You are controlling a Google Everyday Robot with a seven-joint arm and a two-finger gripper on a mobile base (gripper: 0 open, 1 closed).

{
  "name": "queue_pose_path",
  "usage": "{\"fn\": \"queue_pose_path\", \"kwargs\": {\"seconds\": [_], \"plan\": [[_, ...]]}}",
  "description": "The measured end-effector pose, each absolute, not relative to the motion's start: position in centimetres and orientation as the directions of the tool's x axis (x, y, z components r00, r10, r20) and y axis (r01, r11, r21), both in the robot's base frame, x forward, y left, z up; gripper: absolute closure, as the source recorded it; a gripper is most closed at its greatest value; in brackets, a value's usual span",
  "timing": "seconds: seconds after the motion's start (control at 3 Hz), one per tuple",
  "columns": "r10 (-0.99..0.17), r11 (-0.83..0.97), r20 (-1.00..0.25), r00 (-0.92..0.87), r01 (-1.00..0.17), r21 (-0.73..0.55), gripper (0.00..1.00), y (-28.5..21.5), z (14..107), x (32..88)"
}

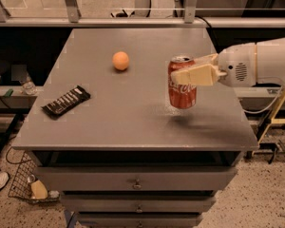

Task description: Place coke can upright

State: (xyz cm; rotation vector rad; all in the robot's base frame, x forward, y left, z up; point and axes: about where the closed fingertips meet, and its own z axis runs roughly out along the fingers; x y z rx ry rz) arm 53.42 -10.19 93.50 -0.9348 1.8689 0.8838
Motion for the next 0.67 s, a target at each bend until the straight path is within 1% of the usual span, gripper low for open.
{"fn": "queue_pose_path", "kwargs": {"seconds": [0.33,0.67], "plan": [[-0.141,0.390,-0.959,-0.245,-0.904,0.174,1.00,-9.30,92.48,53.36],[-0.090,0.350,-0.980,-0.176,-0.927,0.135,1.00,-8.66,91.90,53.23]]}}
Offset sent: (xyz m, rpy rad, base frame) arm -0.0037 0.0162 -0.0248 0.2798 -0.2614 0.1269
